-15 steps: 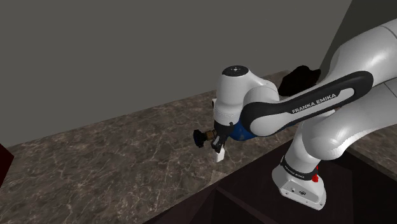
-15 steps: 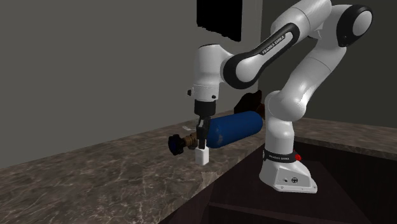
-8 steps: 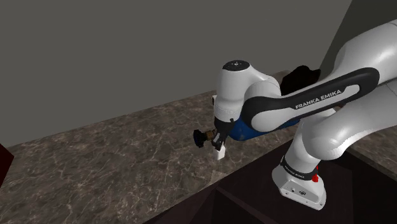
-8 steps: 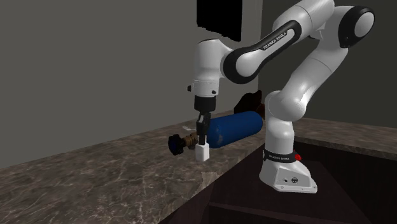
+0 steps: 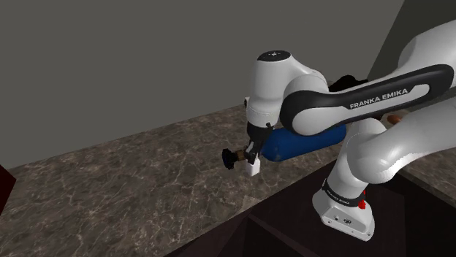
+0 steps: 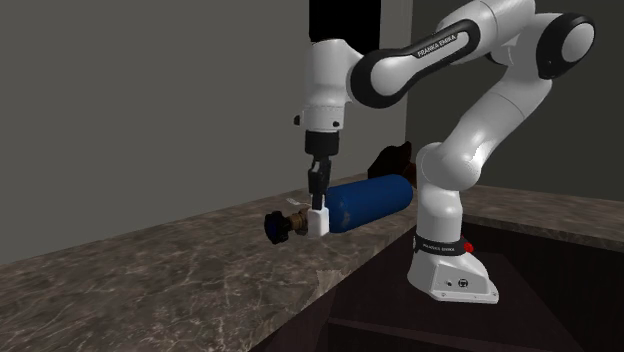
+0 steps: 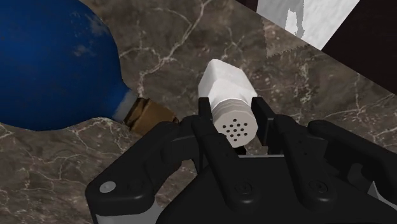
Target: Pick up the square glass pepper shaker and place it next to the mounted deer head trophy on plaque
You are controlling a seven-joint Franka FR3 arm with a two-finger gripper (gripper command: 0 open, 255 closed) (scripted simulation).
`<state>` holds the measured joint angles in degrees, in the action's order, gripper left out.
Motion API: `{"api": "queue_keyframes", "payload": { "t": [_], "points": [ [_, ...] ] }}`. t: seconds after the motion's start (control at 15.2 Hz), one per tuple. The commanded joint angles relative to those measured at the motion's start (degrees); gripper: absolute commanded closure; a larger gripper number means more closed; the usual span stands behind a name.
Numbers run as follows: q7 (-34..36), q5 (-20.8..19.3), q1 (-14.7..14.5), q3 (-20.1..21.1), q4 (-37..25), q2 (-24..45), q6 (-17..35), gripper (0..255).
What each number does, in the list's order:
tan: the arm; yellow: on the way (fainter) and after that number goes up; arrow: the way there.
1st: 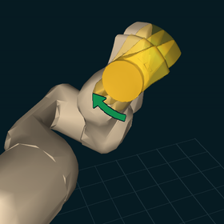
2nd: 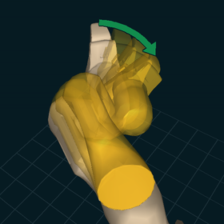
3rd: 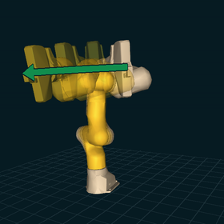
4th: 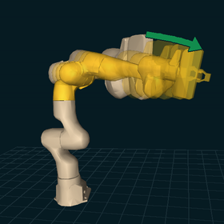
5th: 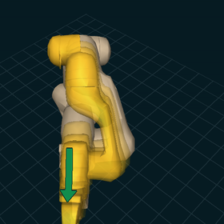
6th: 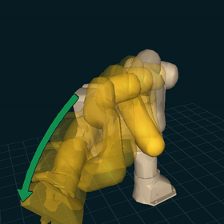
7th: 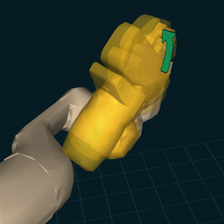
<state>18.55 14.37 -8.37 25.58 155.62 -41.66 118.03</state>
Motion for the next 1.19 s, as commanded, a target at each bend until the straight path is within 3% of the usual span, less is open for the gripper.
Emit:
{"api": "queue_keyframes", "payload": {
  "t": [0.0,1.12],
  "points": [
    [0.0,-0.2,0.0,-0.4,-1.1,-0.8,-1.9,255],
    [-0.3,-2.8,0.9,-3.8,-12.7,-3.0,-15.7,255]
  ]
}}
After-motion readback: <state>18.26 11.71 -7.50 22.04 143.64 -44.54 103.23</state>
